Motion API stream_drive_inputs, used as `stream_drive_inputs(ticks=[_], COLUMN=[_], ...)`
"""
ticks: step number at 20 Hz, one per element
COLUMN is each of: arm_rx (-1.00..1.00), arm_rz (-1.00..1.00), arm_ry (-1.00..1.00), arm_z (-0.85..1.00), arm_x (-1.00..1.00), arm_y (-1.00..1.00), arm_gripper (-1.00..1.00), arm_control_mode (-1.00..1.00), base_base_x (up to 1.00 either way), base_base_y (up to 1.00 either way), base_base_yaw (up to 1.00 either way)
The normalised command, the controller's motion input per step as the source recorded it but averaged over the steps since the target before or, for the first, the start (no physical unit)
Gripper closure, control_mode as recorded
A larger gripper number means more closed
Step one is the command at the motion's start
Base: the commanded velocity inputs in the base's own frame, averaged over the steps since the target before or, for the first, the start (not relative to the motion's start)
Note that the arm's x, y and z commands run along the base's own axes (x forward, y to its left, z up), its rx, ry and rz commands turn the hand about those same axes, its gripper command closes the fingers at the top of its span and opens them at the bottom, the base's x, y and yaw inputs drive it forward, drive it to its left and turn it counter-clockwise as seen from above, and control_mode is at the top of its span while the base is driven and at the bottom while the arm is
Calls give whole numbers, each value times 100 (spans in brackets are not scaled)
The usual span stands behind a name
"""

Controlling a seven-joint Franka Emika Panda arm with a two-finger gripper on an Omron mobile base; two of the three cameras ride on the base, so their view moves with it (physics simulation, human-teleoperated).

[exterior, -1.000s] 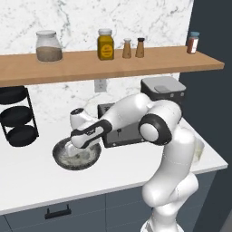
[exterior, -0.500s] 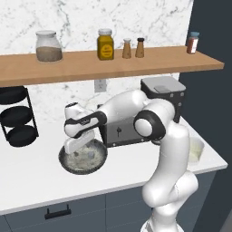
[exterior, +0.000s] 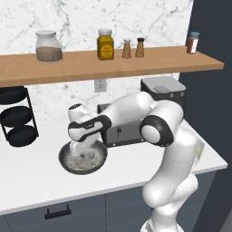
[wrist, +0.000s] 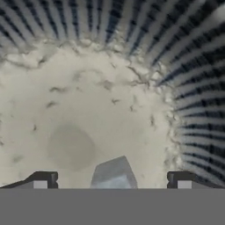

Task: Grab a lemon wedge from the fridge and one ice cube from the ice bowl, and put them in the glass of lemonade.

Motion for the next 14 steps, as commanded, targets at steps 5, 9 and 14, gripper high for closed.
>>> stream_drive_inputs(ticks=[5, 9, 14], arm_rx=[0, 0, 0], arm_rz=[7, 8, 2], arm_ry=[-2, 0, -2], arm_z=[-4, -25, -6], arm_x=[-7, 1, 26], arm_y=[-11, 0, 2], arm_gripper=[-100, -100, -100], arm_control_mode=[-100, -100, -100], base_base_x=[0, 0, 0], base_base_y=[0, 0, 0], base_base_yaw=[0, 0, 0])
